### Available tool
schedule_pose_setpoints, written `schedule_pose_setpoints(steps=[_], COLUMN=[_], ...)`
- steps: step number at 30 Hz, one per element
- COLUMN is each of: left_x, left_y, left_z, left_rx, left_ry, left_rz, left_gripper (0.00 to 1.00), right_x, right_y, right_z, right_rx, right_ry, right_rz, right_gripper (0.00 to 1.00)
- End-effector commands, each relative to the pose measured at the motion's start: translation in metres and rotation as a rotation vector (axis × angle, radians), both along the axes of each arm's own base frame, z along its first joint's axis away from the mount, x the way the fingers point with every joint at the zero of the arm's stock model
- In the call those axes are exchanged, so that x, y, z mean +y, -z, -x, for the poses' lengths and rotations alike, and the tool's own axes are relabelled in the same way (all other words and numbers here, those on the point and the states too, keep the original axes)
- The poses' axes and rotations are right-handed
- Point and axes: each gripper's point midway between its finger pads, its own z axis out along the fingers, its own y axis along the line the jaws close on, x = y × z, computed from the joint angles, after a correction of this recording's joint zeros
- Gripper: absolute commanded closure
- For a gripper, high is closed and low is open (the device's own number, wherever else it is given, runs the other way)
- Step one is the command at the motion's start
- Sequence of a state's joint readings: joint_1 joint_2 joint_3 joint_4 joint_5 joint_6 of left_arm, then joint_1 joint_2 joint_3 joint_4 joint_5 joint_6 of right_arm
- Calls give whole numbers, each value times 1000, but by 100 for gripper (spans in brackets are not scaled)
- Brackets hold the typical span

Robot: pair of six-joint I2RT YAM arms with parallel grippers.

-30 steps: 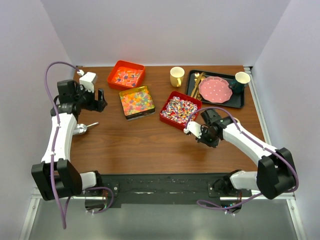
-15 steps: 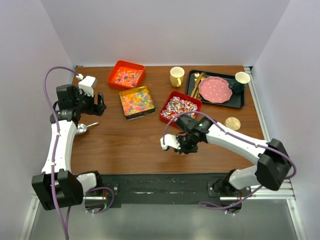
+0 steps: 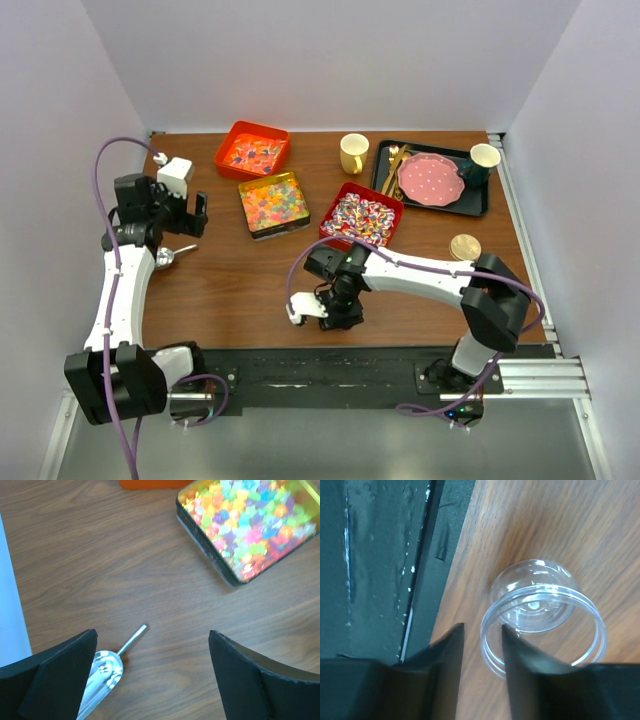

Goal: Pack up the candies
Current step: Move the packing bottle to the center of the board, then pick up the spatula from the center of the board.

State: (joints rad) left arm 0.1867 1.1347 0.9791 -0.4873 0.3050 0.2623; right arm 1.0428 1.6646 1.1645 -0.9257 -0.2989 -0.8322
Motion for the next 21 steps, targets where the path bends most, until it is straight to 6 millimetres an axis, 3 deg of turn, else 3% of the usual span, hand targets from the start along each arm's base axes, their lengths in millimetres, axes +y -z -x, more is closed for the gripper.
schedule_pose_setpoints(steps=[1, 5, 7, 9, 15, 16, 21], left_x=[2, 10, 33, 52, 139, 149, 166], left_y=[6, 28, 27, 41, 41, 30, 44], left_z=[9, 14, 9, 12, 20, 15, 15], left_rx=[-10, 77, 126, 223, 368, 362, 457], left_ry=[133, 315, 278, 249, 10, -19, -50], left_rz=[-148, -308, -411, -435, -462, -465, -427], left_gripper=[0, 0, 0, 0, 3, 5, 12], right_x=[2, 6, 1, -1, -3, 1, -4], right_y=[-34, -94, -111, -129, -138, -140, -137], right_z=[0, -16, -20, -35, -68, -76, -95], right_rx=[7, 81, 112, 94, -19, -45, -53], right_ry=[-19, 67, 130, 200, 382, 403, 461], right_rz=[-25, -144, -153, -196, -297, -320, -308], right_gripper=[38, 34, 34, 34, 34, 34, 34])
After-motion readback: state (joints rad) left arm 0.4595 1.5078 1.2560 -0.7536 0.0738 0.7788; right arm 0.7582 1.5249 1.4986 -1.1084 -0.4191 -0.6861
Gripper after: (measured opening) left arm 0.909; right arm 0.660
